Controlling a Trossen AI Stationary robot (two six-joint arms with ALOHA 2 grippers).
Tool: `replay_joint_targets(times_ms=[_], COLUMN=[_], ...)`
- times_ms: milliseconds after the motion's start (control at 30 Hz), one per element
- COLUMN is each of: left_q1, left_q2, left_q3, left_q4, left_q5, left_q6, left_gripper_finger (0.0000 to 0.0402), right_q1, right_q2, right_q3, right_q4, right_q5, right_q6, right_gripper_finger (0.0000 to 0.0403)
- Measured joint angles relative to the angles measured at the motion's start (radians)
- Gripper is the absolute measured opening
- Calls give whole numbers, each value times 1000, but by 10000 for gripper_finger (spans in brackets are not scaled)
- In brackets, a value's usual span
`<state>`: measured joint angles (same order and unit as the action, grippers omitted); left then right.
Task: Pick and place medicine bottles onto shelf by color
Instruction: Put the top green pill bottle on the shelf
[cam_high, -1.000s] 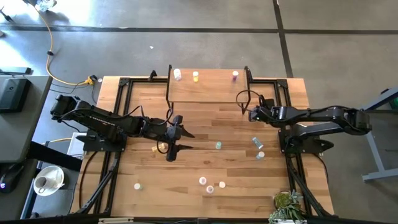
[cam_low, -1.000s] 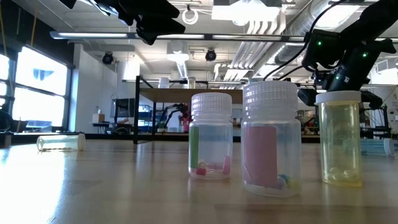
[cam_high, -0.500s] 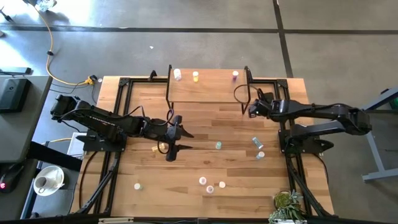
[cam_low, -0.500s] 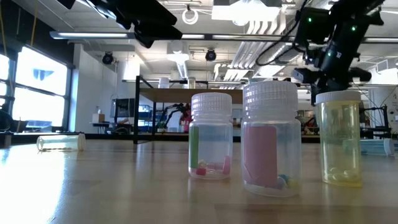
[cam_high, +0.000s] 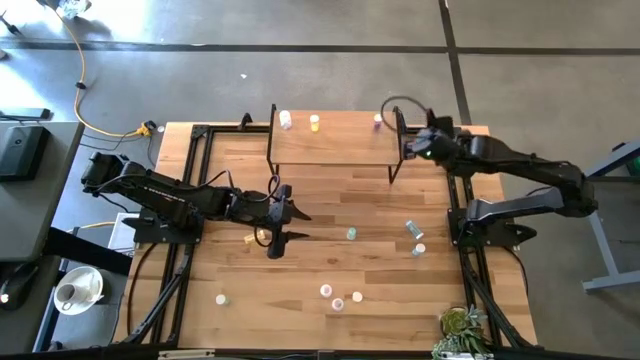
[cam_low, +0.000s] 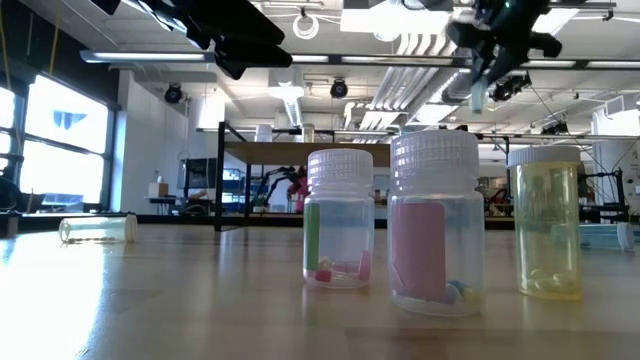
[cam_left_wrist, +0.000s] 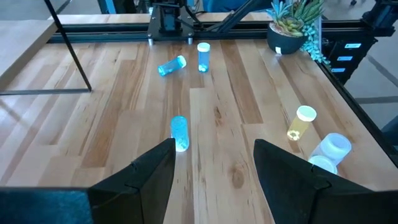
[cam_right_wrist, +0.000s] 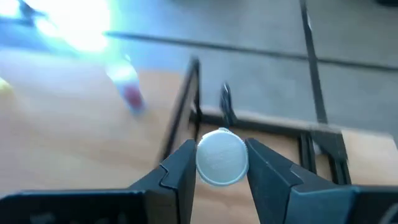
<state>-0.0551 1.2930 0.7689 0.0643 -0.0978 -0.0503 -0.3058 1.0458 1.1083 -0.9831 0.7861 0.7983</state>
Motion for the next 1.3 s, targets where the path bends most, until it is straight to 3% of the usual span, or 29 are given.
replay_joint_targets(times_ms=[333, 667, 1067, 1300], left_q1=[0, 0, 0, 0], left_q2=[0, 0, 0, 0], left_q3=[0, 0, 0, 0], left_q4=[0, -6, -46, -46], left_q5=[0, 0, 0, 0], left_q6=[-2, -2, -2, -2], left_gripper_finger=[207, 207, 207, 207], right_q1=[-11, -102, -211, -219], right_q2=[4, 114, 241, 348], right_q3=[64, 64, 65, 247], right_q4=[374, 693, 757, 639], right_q5=[-11, -192, -373, -413], right_q6=[-253, -410, -415, -450], right_gripper_finger=[112, 112, 112, 112])
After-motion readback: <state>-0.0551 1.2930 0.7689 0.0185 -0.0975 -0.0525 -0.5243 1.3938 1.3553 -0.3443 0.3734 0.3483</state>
